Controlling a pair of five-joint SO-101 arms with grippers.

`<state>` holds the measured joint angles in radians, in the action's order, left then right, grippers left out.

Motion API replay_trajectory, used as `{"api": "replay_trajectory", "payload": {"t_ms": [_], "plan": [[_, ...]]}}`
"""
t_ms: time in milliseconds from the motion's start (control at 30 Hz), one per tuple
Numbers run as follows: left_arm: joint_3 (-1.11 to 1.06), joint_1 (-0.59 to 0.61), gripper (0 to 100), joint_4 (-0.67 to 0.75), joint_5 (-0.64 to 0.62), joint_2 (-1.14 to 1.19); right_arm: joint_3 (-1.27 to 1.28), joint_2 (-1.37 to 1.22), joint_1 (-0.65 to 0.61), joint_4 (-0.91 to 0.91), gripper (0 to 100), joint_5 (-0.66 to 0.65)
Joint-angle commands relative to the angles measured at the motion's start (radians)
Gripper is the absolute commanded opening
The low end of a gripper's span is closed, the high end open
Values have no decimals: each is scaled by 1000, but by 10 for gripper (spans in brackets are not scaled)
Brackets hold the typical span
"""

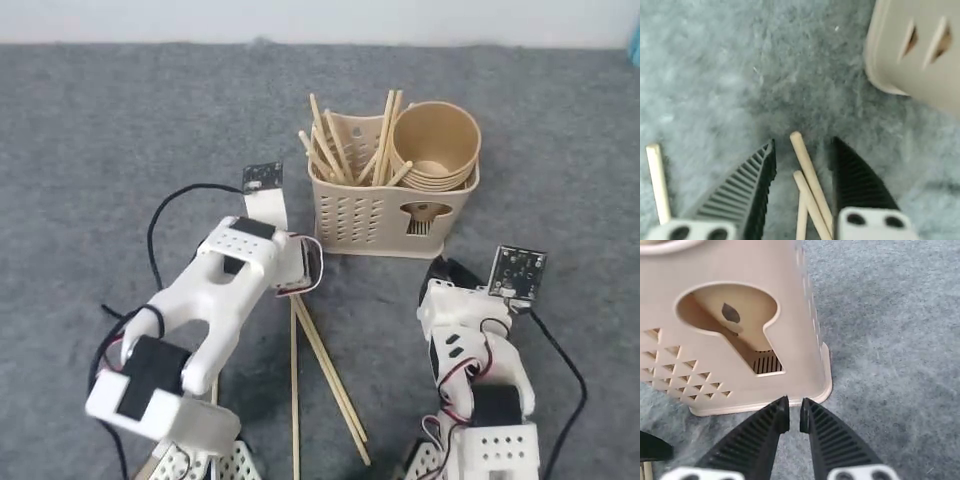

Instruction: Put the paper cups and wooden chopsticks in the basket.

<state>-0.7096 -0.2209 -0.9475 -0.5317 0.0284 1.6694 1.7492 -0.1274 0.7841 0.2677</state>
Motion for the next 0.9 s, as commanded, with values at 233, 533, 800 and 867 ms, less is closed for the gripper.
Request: {"api": "replay_trajectory", "payload": {"t_ms": [233,533,800,867], "plan": [[71,-8,12,-17,-5,23,17,10,12,-13,47,-23],[76,106,12,-18,-5,-63,17,10,12,-13,47,-23],[77,229,12,-77,46,-491,17,10,12,-13,47,-25],[74,229,12,-81,124,-634,17,10,12,-13,47,-25]]}}
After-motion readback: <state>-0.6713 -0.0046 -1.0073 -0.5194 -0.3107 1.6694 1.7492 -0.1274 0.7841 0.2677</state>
